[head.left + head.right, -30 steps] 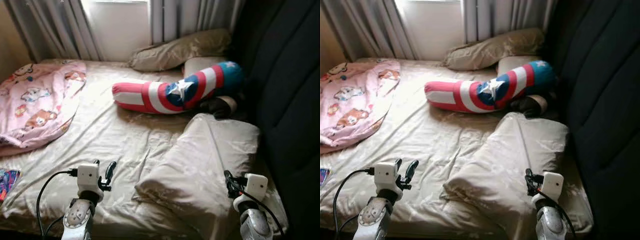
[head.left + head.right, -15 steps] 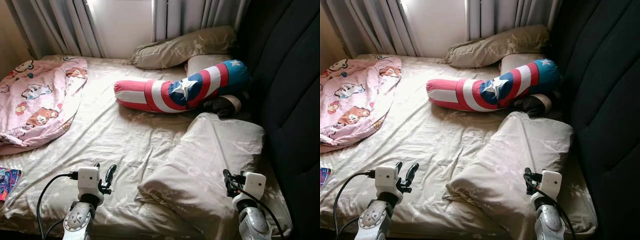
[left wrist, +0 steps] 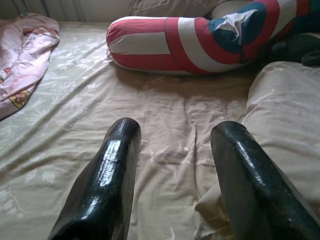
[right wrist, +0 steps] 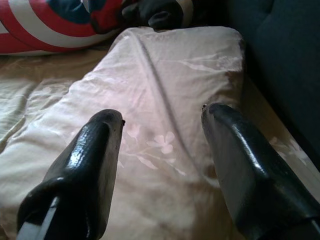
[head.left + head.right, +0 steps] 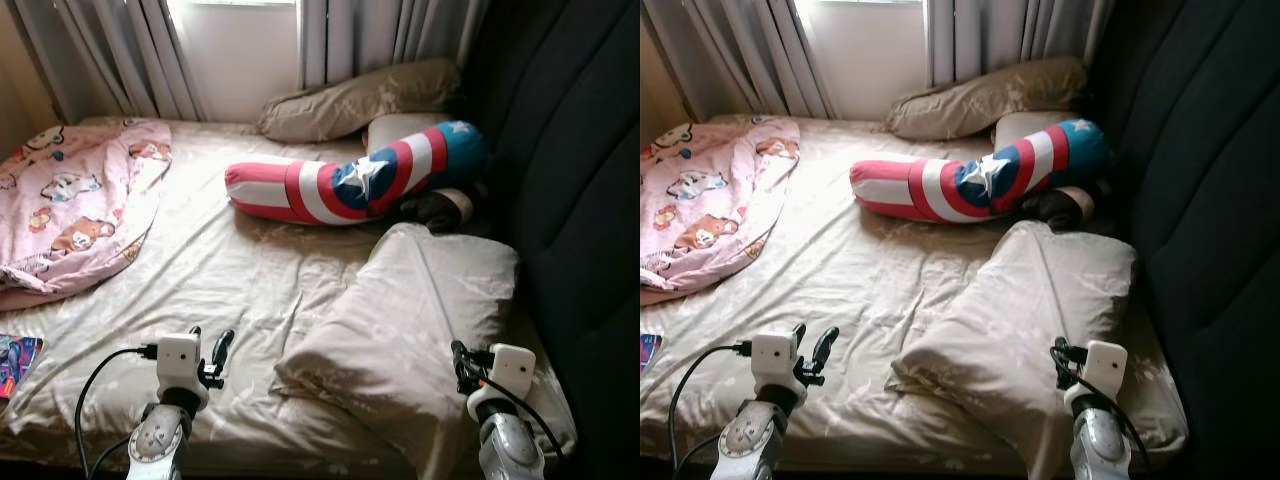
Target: Clean up the room
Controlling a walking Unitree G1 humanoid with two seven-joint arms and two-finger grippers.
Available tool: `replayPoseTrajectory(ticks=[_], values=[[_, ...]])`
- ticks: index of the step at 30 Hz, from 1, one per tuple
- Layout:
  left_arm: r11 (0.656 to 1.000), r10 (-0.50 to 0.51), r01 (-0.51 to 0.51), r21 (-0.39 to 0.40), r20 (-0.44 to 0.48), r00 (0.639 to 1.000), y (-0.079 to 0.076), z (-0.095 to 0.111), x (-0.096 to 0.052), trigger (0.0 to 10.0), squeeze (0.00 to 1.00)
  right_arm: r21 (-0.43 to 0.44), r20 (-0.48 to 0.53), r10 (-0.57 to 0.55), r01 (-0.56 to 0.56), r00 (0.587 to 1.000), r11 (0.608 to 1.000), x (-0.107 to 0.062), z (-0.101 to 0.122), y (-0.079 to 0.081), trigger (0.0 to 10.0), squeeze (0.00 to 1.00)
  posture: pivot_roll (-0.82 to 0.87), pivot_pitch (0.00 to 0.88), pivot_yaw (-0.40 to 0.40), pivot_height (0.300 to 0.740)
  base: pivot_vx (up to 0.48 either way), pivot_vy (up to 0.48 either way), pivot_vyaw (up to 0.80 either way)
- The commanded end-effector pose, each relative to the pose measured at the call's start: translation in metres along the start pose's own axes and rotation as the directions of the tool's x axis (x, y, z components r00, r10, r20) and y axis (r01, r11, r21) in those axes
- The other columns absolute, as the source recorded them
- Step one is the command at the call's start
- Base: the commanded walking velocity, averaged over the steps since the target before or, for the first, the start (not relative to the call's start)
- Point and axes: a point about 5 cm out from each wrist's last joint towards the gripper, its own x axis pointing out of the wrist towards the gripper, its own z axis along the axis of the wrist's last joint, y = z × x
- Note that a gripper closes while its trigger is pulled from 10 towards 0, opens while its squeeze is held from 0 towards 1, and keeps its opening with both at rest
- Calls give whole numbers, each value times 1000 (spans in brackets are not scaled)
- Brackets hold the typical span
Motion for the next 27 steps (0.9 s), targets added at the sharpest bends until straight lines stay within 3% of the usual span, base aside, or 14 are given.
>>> replayPoseTrajectory(ticks=[1, 27], values=[[1000, 1, -1, -5, 10, 1000, 0, 2, 1, 10000, 0, 9, 27, -20, 20, 999, 1000, 0, 3, -4, 10000, 0, 22, 0, -52, 650, 0, 0, 0], [999, 6, -5, -41, 27, 1000, -6, 6, 6, 10000, 0, 47, 14, -1, 1, 1000, 999, 9, 10, -2, 10000, 0, 41, 0, -74, 650, 0, 0, 0]])
